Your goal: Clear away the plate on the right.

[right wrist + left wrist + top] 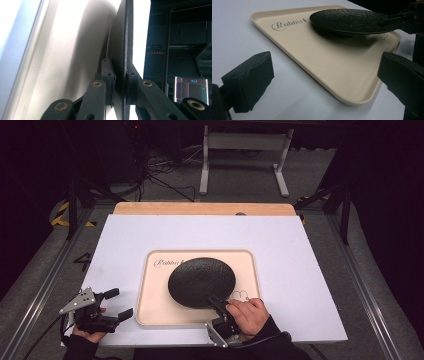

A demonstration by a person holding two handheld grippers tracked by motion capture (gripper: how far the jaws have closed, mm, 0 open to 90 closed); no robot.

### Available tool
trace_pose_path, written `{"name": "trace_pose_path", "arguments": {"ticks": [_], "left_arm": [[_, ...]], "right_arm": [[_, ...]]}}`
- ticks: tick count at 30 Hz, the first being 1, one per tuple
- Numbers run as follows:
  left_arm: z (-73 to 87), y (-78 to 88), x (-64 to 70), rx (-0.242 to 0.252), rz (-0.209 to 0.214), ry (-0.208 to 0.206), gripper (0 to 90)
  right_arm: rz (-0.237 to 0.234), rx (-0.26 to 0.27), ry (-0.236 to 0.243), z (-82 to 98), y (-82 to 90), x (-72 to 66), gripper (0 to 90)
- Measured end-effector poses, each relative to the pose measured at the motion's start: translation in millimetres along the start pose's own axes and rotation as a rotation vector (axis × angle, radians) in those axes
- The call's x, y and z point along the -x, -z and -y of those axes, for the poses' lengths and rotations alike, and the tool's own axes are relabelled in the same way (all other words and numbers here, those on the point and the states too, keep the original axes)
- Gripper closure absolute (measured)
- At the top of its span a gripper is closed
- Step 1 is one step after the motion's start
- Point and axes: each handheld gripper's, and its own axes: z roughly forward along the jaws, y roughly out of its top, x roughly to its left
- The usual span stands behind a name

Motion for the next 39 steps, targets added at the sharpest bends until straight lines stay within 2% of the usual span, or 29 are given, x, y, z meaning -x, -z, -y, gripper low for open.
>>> {"name": "trace_pose_path", "arguments": {"ticks": [5, 18, 22, 28, 34, 39], "left_arm": [[0.0, 0.0, 0.1, 0.000, 0.000, 0.000, 1.2], [0.1, 0.0, 0.2, 0.000, -0.002, -0.001, 1.3], [0.1, -0.1, 0.5, 0.000, -0.002, 0.003, 1.3], [0.0, -0.2, 0.1, -0.003, -0.002, -0.003, 1.3], [-0.1, -0.3, 0.1, -0.004, -0.003, -0.003, 1.3], [-0.1, -0.4, 0.1, -0.004, -0.003, -0.002, 1.3]], "right_arm": [[-0.002, 0.001, 0.001, 0.4, -0.5, -0.5, 83.3], [-0.060, 0.018, -0.005, 4.1, -1.2, -1.9, 85.9], [-0.062, 0.015, -0.013, 5.1, -0.9, -2.6, 85.8], [-0.084, 0.014, -0.019, 7.1, -0.3, -3.0, 84.1], [-0.131, 0.018, -0.032, 10.0, -1.5, -4.1, 80.6], [-0.146, 0.012, -0.030, 10.5, -2.2, -5.6, 78.2]]}}
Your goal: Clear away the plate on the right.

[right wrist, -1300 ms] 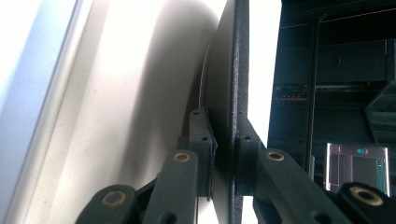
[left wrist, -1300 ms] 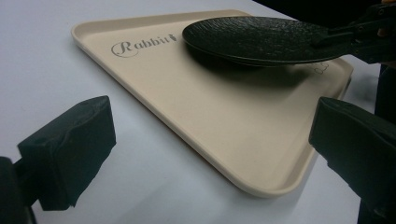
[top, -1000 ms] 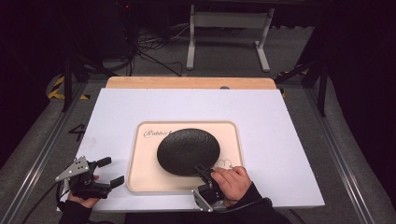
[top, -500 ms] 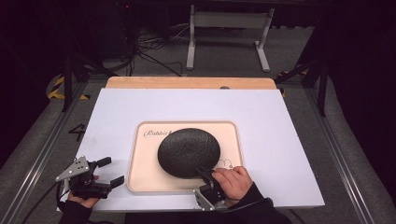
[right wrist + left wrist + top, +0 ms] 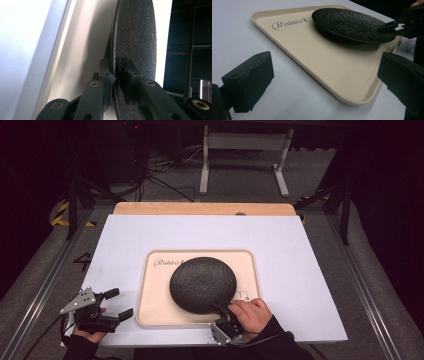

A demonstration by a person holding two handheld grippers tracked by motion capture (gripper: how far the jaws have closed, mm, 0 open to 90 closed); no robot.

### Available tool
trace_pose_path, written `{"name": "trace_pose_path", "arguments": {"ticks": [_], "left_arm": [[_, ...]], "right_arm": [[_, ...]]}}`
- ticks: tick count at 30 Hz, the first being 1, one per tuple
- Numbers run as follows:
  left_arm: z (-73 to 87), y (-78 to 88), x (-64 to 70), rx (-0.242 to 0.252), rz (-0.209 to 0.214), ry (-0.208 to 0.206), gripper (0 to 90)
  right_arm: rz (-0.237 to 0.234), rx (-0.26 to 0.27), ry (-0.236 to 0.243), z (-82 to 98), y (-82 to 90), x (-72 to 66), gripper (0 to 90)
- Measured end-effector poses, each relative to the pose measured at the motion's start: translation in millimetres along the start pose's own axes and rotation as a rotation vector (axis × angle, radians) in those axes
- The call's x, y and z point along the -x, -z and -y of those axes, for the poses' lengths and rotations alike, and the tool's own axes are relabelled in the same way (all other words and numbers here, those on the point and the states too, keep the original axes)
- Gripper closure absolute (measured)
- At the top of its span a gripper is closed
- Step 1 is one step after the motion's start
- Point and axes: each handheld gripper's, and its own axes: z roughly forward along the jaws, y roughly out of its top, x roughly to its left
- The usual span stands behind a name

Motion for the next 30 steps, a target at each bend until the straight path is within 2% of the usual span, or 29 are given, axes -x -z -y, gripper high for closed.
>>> {"name": "trace_pose_path", "arguments": {"ticks": [12, 19, 23, 26, 27, 28, 30], "left_arm": [[0.0, -0.1, 0.0, 0.000, 0.000, 0.000, 1.3], [-0.1, -0.4, 0.1, -0.001, 0.000, 0.004, 1.3], [-0.1, -0.4, 0.1, -0.001, 0.000, 0.004, 1.3], [-0.1, -0.4, 0.0, -0.002, -0.001, 0.002, 1.3], [-0.1, -0.4, 0.0, -0.002, -0.001, 0.002, 1.3], [-0.2, -0.4, -0.2, -0.002, -0.002, -0.001, 1.3], [-0.2, -0.5, -0.1, -0.003, -0.002, 0.001, 1.3]], "right_arm": [[-0.051, -0.006, 0.011, 2.0, -2.9, -4.7, 71.6], [-0.061, 0.020, -0.030, 3.7, 7.7, -1.1, 66.5], [-0.071, 0.022, -0.034, 5.0, 15.2, 0.8, 65.2], [-0.067, 0.044, -0.063, 6.1, 23.8, 2.8, 62.1], [-0.049, 0.060, -0.082, 6.6, 28.2, 4.3, 61.4], [-0.049, 0.060, -0.082, 6.6, 28.2, 4.3, 61.4], [-0.004, 0.078, -0.091, 9.9, 38.0, 11.4, 58.5]]}}
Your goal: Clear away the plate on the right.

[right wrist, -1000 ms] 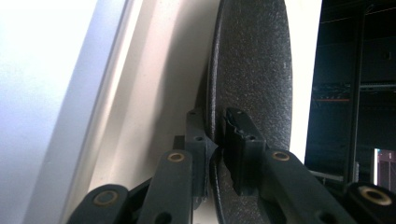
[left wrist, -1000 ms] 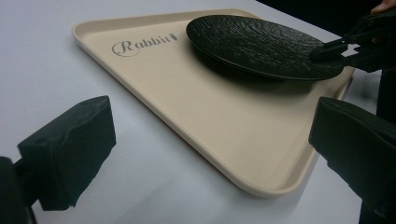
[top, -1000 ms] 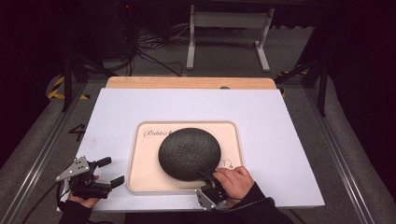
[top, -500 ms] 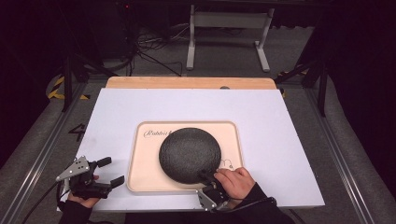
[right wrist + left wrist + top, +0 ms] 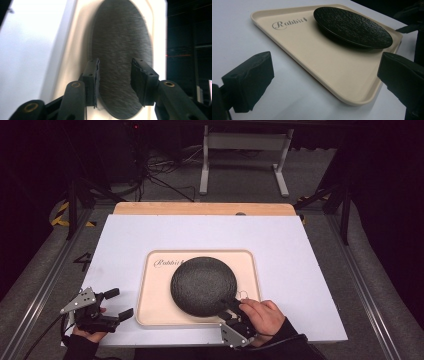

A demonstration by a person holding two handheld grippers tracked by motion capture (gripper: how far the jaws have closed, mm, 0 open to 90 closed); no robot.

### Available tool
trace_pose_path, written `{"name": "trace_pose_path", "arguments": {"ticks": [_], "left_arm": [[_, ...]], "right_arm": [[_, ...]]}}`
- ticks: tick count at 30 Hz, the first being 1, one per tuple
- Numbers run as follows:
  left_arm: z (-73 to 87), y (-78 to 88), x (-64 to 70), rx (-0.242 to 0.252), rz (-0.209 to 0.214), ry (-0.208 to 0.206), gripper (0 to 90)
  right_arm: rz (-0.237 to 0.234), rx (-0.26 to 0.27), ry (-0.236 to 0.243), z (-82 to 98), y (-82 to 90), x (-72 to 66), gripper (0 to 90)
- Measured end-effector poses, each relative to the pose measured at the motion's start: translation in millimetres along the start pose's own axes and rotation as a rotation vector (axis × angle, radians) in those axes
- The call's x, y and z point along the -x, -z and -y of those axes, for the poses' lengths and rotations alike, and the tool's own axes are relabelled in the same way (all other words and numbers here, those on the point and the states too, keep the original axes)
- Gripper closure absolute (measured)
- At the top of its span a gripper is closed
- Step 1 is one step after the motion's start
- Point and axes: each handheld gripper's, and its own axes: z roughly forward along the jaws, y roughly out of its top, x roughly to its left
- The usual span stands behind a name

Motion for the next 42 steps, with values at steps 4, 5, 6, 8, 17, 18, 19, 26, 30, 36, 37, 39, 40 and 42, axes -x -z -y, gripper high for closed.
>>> {"name": "trace_pose_path", "arguments": {"ticks": [4, 5, 6, 8, 17, 18, 19, 26, 30, 36, 37, 39, 40, 42], "left_arm": [[0.1, 0.1, 0.2, 0.002, -0.002, 0.000, 1.3], [0.2, 0.1, 0.4, 0.002, -0.001, 0.003, 1.3], [0.1, 0.3, 0.3, -0.001, 0.001, 0.002, 1.3], [0.0, 0.3, 0.1, -0.001, 0.001, -0.001, 1.3], [0.1, 0.5, 0.1, 0.000, 0.002, -0.002, 1.3], [0.1, 0.5, 0.1, 0.000, 0.001, -0.003, 1.3], [0.1, 0.6, 0.2, 0.000, 0.001, -0.002, 1.3], [0.1, 0.6, 0.2, 0.000, 0.002, -0.002, 1.4], [0.1, 0.6, 0.1, 0.000, 0.003, -0.002, 1.4], [0.2, 0.5, 0.2, 0.003, 0.000, -0.002, 1.3], [0.2, 0.5, 0.2, 0.003, 0.000, -0.002, 1.3], [0.2, 0.5, 0.2, 0.004, -0.001, 0.000, 1.3], [0.2, 0.5, 0.2, 0.003, -0.001, 0.000, 1.3], [0.2, 0.4, 0.3, 0.004, -0.001, 0.003, 1.3]], "right_arm": [[0.040, 0.027, -0.026, 5.4, 6.1, 6.5, 54.1], [0.051, 0.037, -0.042, 7.4, 7.5, 7.8, 51.9], [0.060, 0.048, -0.057, 9.6, 8.7, 9.2, 50.2], [0.077, 0.063, -0.105, 14.3, 11.2, 11.0, 47.2], [0.148, 0.166, -0.341, 39.7, 20.8, 18.3, 36.3], [0.158, 0.172, -0.372, 43.1, 22.3, 18.9, 35.6], [0.166, 0.176, -0.395, 45.1, 23.3, 18.8, 35.1], [0.184, 0.270, -0.600, 68.7, 30.0, 23.0, 34.8], [0.196, 0.304, -0.721, 84.0, 34.0, 23.8, 33.3], [0.200, 0.321, -0.839, 105.9, 41.4, 23.0, 31.2], [0.202, 0.323, -0.853, 108.3, 42.3, 22.7, 30.9], [0.207, 0.322, -0.881, 115.7, 44.8, 21.7, 29.9], [0.211, 0.318, -0.890, 118.7, 45.9, 21.1, 29.6], [0.220, 0.320, -0.902, 125.0, 48.0, 20.0, 29.4]]}}
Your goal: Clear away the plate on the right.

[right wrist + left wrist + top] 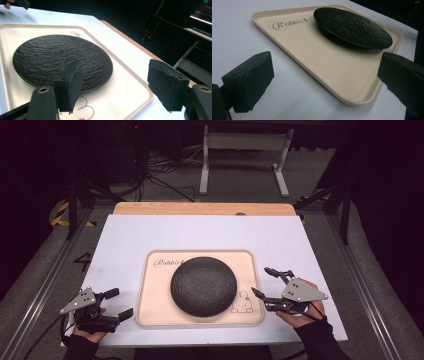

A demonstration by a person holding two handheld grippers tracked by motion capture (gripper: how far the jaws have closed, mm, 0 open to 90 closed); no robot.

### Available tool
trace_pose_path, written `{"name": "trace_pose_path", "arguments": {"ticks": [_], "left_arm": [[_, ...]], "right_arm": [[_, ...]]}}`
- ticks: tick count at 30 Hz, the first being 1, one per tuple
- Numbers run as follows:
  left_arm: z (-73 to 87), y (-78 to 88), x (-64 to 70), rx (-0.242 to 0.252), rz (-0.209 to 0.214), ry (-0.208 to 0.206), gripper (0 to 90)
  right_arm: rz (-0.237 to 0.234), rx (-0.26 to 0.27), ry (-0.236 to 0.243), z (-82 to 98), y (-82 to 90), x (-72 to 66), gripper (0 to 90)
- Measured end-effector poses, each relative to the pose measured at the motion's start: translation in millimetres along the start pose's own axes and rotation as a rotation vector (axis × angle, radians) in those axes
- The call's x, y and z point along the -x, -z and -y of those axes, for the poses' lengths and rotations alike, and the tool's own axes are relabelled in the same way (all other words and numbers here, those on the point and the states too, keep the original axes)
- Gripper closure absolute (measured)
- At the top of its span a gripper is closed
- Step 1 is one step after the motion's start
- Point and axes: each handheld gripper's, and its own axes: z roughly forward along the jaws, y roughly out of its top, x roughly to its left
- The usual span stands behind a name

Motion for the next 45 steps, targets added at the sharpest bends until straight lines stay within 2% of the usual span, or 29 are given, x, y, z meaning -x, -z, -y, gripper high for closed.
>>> {"name": "trace_pose_path", "arguments": {"ticks": [7, 15, 17, 19, 21, 29, 38, 45], "left_arm": [[-0.1, 0.0, -0.3, 0.000, 0.000, -0.001, 1.3], [-0.1, 1.6, -1.9, 0.015, 0.002, 0.005, 0.9], [-0.1, 1.4, -1.9, 0.017, 0.001, 0.005, 0.8], [-0.2, 1.2, -1.9, 0.017, 0.000, 0.005, 0.8], [-0.2, 1.3, -2.0, 0.019, -0.001, 0.008, 0.7], [-0.2, 1.0, -2.0, 0.021, -0.007, 0.006, 0.6], [-0.3, 1.3, -2.0, 0.018, -0.008, 0.004, 0.4], [-0.3, 1.2, -1.8, 0.016, -0.006, 0.002, 0.4]], "right_arm": [[0.024, -0.011, -0.033, 11.8, 8.5, 11.9, 28.1], [0.070, 0.000, -0.124, 28.4, 21.3, 25.7, 24.3], [0.071, 0.002, -0.132, 30.4, 22.3, 27.0, 24.0], [0.079, 0.006, -0.165, 37.3, 25.1, 29.6, 22.7], [0.095, 0.001, -0.171, 42.7, 27.1, 31.4, 21.9], [0.110, 0.002, -0.229, 59.4, 33.6, 34.1, 21.3], [0.113, 0.014, -0.289, 71.1, 38.9, 30.8, 20.8], [0.115, 0.015, -0.306, 76.2, 45.4, 27.7, 20.6]]}}
